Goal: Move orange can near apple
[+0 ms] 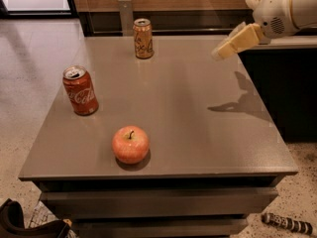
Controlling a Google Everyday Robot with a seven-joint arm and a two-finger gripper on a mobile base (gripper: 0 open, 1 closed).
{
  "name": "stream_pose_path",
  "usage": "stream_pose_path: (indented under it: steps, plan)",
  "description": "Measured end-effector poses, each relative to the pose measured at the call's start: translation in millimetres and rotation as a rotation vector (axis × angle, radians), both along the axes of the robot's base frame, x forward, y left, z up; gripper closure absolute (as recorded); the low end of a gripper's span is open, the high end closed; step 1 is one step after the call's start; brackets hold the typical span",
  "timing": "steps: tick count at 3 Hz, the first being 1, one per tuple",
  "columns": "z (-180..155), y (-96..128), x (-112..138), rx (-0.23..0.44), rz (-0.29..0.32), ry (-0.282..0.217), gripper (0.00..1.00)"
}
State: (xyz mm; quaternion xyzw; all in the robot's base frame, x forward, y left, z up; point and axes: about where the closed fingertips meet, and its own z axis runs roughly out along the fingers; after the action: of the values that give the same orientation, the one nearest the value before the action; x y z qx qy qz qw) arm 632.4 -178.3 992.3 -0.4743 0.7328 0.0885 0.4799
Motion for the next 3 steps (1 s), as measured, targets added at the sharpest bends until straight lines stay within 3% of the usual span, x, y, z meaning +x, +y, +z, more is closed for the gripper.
stream_pose_path:
  steps: [1, 2, 3]
  plan:
    - [10, 34, 34, 0.201, 0.025, -0.115, 0.0]
    - [17, 74, 60, 0.361, 0.059, -0.182, 0.0]
    - [17, 75, 61, 0.362, 0.061, -0.181, 0.0]
